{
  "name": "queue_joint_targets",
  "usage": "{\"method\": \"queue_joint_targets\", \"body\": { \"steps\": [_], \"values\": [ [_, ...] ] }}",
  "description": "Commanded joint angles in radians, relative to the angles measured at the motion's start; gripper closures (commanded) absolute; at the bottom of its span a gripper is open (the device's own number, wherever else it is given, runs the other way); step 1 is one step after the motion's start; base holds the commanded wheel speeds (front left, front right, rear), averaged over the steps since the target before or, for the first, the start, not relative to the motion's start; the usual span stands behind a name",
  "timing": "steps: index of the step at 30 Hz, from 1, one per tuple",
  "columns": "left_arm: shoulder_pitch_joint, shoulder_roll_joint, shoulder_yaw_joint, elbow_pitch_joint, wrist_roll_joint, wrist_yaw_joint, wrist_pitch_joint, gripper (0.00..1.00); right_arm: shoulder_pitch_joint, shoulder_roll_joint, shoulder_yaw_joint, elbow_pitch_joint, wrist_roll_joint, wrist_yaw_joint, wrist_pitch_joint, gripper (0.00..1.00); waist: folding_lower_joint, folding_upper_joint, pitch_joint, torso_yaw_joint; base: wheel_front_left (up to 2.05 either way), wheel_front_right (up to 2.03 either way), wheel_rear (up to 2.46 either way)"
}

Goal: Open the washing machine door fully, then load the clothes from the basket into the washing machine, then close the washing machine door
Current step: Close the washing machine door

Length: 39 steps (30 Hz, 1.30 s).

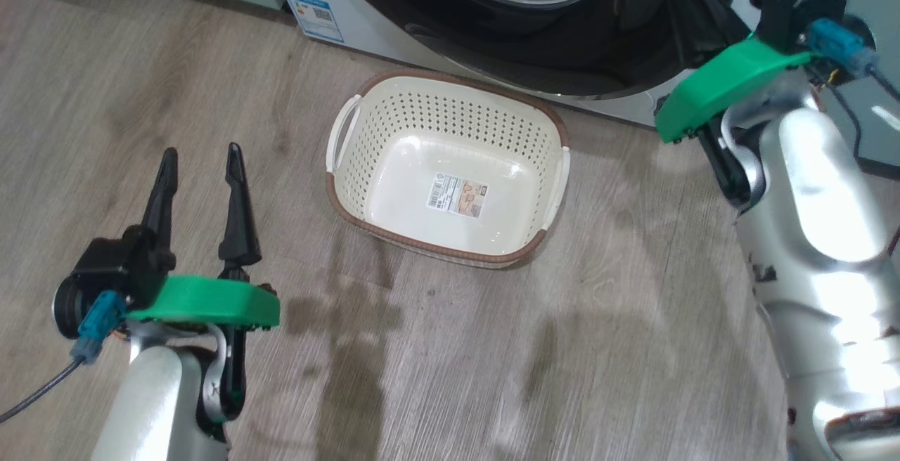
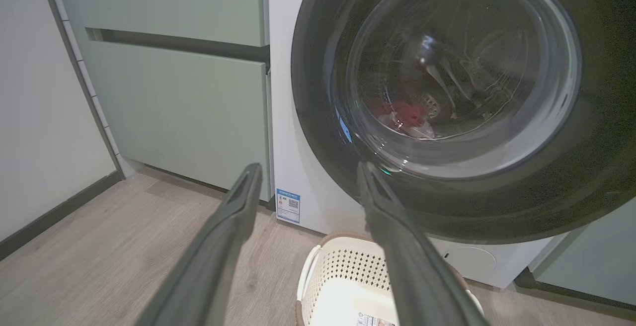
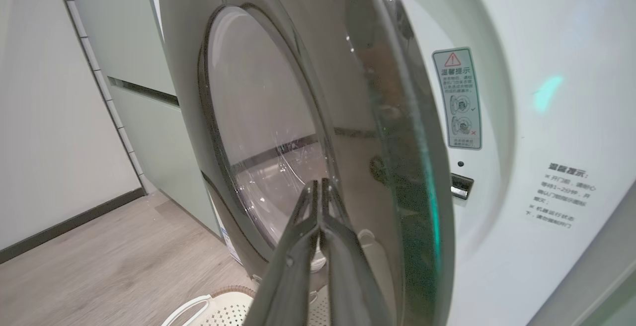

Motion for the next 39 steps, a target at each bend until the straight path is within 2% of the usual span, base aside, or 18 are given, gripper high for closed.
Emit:
{"method": "queue_joint_targets", "body": {
  "steps": [1, 13, 28, 39],
  "values": [
    [-0.04, 0.009, 0.035, -0.023, -0.007, -0.004, -0.012, 0.0, -0.054, 0.006, 0.015, -0.008, 0.005, 0.0, -0.014, 1.0, -0.0001, 0.0, 0.006, 0.005, 0.0, 0.0, 0.0],
    [-0.061, -0.008, 0.035, -0.006, 0.001, -0.022, -0.017, 0.0, -0.161, -0.013, -0.023, 0.114, 0.0, 0.0, -0.04, 1.0, -0.0001, 0.0, 0.036, 0.016, 0.0, 0.0, 0.0],
    [-0.096, -0.041, 0.044, -0.001, 0.022, -0.059, -0.017, 0.0, -0.379, -0.05, -0.146, 0.347, -0.069, 0.0, -0.048, 1.0, -0.0001, 0.0, 0.096, 0.043, 0.0, 0.0, 0.0],
    [-0.111, -0.06, 0.058, 0.015, 0.036, -0.083, -0.018, 0.0, -0.478, -0.035, -0.214, 0.481, -0.128, 0.0, -0.099, 1.0, -0.0001, 0.0, 0.107, 0.044, 0.0, 0.0, 0.0]
  ]
}}
